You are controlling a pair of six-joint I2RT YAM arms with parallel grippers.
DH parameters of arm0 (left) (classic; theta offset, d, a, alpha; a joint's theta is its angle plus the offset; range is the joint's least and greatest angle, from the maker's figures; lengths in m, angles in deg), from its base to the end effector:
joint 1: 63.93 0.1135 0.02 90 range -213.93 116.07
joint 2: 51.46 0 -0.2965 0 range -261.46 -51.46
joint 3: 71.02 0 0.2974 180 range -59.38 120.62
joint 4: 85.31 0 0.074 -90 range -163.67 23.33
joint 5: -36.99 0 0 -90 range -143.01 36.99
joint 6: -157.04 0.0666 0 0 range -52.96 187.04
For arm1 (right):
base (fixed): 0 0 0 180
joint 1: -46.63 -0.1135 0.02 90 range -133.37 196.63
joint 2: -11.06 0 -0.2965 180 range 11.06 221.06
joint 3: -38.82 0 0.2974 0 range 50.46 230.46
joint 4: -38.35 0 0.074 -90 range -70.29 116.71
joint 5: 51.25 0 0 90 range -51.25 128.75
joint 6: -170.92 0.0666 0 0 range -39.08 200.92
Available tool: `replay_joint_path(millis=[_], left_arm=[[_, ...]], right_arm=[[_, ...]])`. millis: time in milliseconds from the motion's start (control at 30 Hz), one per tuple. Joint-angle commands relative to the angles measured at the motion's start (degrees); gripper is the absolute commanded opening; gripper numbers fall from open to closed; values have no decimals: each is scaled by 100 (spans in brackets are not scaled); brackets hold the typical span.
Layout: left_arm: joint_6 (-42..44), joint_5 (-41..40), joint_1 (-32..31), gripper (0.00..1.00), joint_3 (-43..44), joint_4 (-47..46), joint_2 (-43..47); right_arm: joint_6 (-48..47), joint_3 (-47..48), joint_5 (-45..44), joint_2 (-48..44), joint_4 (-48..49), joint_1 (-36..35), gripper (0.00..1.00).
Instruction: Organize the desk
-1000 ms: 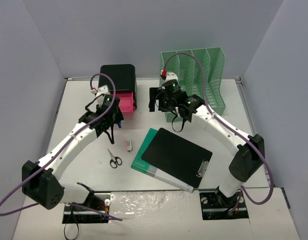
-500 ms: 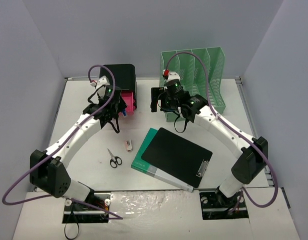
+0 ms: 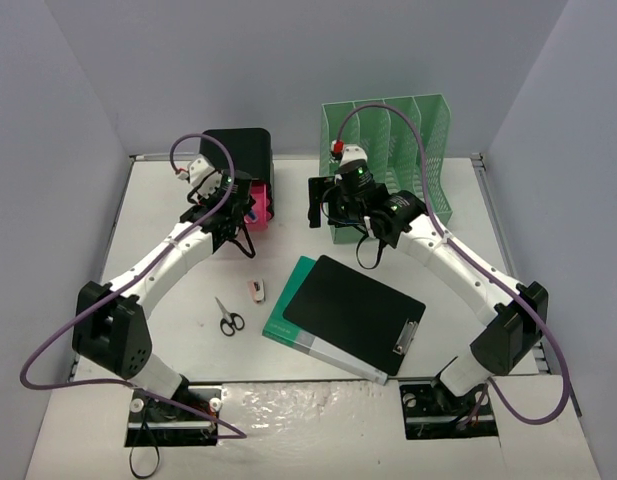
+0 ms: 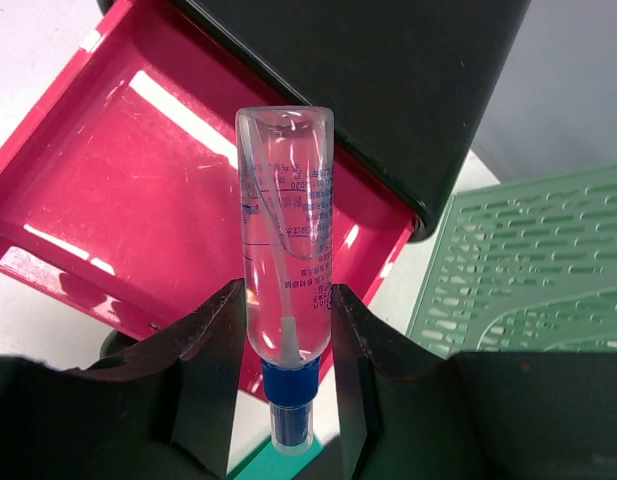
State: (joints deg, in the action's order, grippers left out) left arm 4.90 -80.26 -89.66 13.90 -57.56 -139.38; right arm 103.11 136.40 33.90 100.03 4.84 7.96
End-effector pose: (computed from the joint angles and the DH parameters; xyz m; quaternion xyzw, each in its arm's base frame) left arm 0.3922 -0.1552 0.3261 -0.3746 0.7661 -0.1859 0.4880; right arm 0.3440 0.2681 0.3954 -0.0982 0.8367 0.2415 0.4816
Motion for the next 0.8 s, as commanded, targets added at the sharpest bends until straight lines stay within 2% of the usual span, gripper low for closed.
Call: replay_joint_path(millis=[0, 467, 767], left_arm=[[-576, -593, 16, 0, 259, -534, 56], [-1606, -1097, -149, 0, -478, -828, 73], [-1661, -975, -155, 0, -477, -1022, -142]], right_arm=[[-130, -63, -166, -376, -11, -16, 88], [-302, -70, -104, -355, -185, 0, 88], [-355, -12, -38, -289, -216, -4, 88]])
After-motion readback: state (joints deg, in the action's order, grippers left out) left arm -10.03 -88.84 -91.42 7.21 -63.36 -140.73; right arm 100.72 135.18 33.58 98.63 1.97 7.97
